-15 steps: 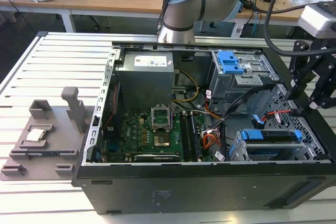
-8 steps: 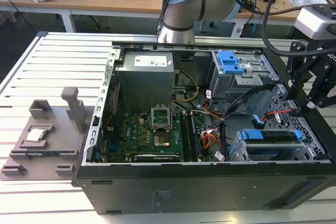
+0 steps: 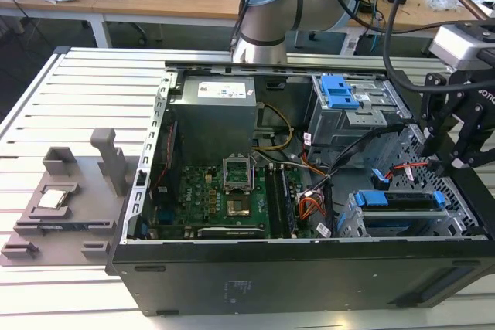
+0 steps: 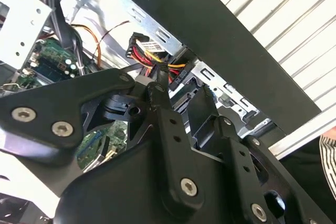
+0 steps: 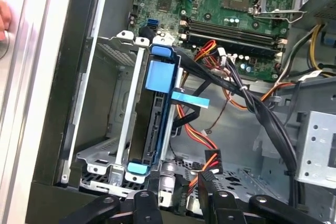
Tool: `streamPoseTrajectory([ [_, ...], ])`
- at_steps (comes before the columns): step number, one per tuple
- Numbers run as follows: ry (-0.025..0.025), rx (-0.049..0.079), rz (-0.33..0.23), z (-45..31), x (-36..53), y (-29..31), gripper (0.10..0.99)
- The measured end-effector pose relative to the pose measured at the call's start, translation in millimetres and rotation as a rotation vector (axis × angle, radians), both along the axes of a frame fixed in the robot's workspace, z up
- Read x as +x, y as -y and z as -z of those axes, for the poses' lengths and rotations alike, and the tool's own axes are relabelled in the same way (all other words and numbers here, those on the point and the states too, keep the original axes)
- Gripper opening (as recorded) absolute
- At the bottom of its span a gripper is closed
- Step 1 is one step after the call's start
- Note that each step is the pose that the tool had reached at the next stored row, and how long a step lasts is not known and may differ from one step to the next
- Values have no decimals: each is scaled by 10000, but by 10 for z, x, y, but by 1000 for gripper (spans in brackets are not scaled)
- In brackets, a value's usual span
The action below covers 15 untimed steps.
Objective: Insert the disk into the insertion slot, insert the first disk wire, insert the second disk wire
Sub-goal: 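Insert the first disk wire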
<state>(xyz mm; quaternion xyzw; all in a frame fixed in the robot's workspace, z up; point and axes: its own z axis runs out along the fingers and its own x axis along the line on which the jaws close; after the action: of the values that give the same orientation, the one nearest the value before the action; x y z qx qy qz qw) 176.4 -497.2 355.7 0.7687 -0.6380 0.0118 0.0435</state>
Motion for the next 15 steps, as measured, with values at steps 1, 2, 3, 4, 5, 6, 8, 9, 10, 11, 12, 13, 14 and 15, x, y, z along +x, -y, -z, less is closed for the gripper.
streamPoseTrajectory([
  [1, 0, -53, -11, 13, 2, 0, 420],
  [2, 0, -71, -15, 16, 3, 0, 420],
  [3, 0, -72, -15, 16, 3, 0, 420],
  [4, 0, -72, -16, 16, 4, 0, 420],
  [5, -1, -71, -16, 17, 4, 0, 420],
  [6, -1, -70, -16, 17, 4, -1, 420],
  [8, 0, -71, -16, 17, 4, -1, 404],
  [9, -1, -71, -16, 17, 4, -1, 341],
  [10, -1, -72, -16, 17, 4, -1, 275],
  [11, -1, -76, -15, 16, 4, 0, 216],
  [12, 0, -75, -15, 16, 4, 0, 173],
  [13, 0, -73, -15, 16, 4, 0, 173],
  [14, -1, -71, -16, 17, 4, -1, 173],
  [15, 0, -72, -16, 17, 4, -1, 173],
])
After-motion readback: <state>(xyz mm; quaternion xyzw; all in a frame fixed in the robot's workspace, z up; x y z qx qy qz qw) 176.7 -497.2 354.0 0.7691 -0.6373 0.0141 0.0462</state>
